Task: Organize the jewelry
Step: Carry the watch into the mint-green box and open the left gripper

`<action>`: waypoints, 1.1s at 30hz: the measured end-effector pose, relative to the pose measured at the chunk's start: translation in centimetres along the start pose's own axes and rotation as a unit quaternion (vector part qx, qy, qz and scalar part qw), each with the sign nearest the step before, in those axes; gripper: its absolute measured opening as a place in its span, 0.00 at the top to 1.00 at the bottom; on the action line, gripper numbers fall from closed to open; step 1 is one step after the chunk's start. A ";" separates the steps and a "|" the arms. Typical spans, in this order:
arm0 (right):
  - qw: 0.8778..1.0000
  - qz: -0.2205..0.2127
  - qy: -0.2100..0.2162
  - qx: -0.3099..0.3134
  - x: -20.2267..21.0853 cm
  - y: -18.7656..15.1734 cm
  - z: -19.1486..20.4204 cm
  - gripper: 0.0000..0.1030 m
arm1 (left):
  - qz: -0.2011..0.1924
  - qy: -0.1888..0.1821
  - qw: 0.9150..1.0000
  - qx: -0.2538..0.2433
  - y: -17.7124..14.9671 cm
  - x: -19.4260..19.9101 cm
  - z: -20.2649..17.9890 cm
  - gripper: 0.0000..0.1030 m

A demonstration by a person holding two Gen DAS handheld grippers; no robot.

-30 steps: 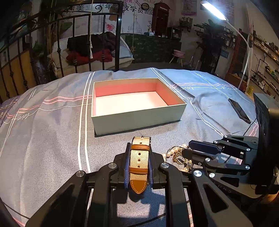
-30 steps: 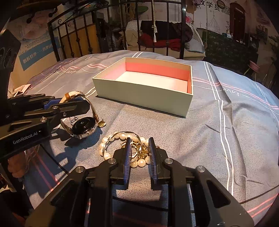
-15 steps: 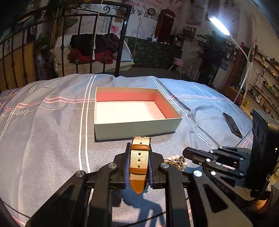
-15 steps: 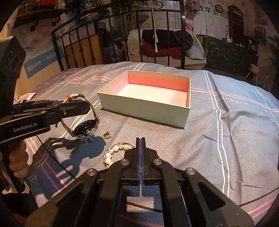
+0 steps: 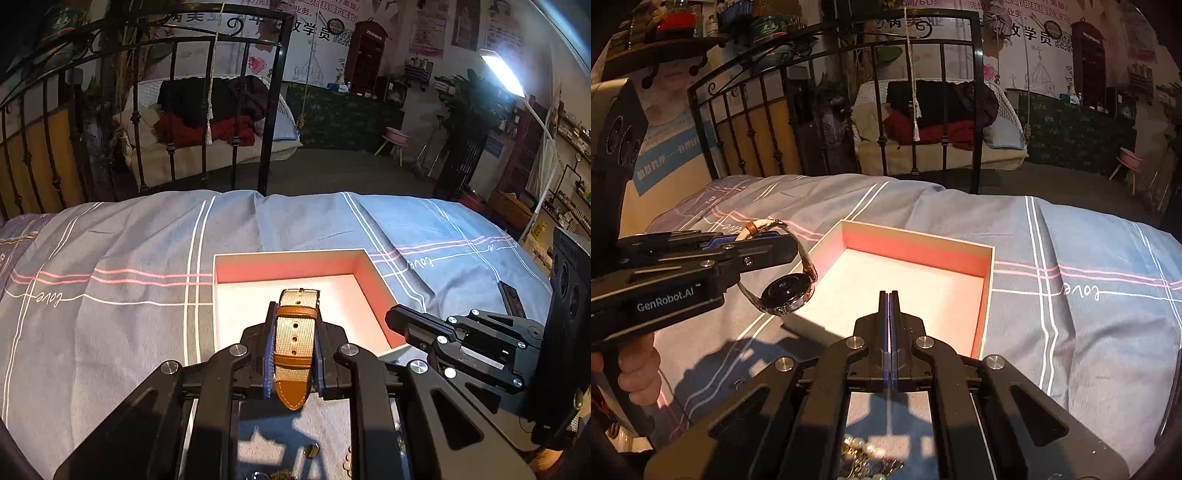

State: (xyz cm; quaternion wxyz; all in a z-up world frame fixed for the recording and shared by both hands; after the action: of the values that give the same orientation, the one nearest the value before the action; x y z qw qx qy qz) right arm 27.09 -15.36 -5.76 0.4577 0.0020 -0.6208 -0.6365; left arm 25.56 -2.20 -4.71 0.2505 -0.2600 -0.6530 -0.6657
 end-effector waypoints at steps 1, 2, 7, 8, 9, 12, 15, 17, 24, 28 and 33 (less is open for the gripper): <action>1.000 0.004 -0.008 -0.002 -0.6 0.4 -0.6 0.99 | 0.008 0.004 1.000 -0.003 0.5 -0.8 -0.2 0.85; 1.000 0.008 -0.012 -0.005 -1.2 0.7 -1.1 0.99 | 0.017 0.008 1.000 -0.003 0.8 -1.6 -0.2 0.85; 0.999 0.032 -0.023 -0.014 -3.7 1.0 -2.9 0.99 | 0.068 0.005 0.998 0.003 1.1 -5.1 -0.9 0.85; 0.999 0.037 -0.024 -0.015 -4.1 0.8 -3.1 0.99 | 0.074 0.006 0.997 0.002 1.1 -5.6 -1.1 0.85; 0.999 0.041 -0.023 -0.017 -4.5 0.7 -3.2 0.99 | 0.079 0.007 0.997 -0.001 1.0 -6.1 -1.2 0.85; 0.998 0.049 -0.021 -0.025 -5.3 0.1 -3.6 0.99 | 0.088 0.006 0.996 -0.003 0.6 -6.8 -1.6 0.85; 0.998 0.055 -0.019 -0.029 -5.7 -0.4 -3.9 0.99 | 0.094 0.005 0.996 -0.007 0.2 -7.4 -1.7 0.85; 0.998 0.056 -0.020 -0.031 -5.9 -0.6 -4.1 0.99 | 0.099 0.005 0.995 -0.008 -0.1 -7.9 -1.7 0.85; 0.997 0.067 -0.010 -0.038 -6.7 -1.6 -4.1 0.99 | 0.113 0.011 0.994 -0.010 -0.8 -8.8 -1.3 0.85; 0.997 0.069 -0.007 -0.034 -6.8 -1.9 -3.9 0.99 | 0.116 0.015 0.993 -0.014 -1.0 -9.1 -1.4 0.85; 0.997 0.069 0.000 -0.028 -6.5 -2.1 -3.4 0.99 | 0.116 0.018 0.993 -0.017 -1.3 -9.0 -1.3 0.83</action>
State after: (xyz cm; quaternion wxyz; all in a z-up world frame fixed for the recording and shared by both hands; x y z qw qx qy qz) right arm 31.62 -14.62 -11.87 0.4998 -0.0535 -0.6016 -0.6208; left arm 31.35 -3.51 -11.76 0.3331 -0.3267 -0.6023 -0.6477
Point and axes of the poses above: each gripper's, at about its wrist camera, not at the fingertips, and x roughly against the way its jaws point, z to its left, y to its top, the point moved 10 cm from there along -x, roughly the way its jaws point, and after that the axes turned 13 degrees about y, right-handed, at the moved point
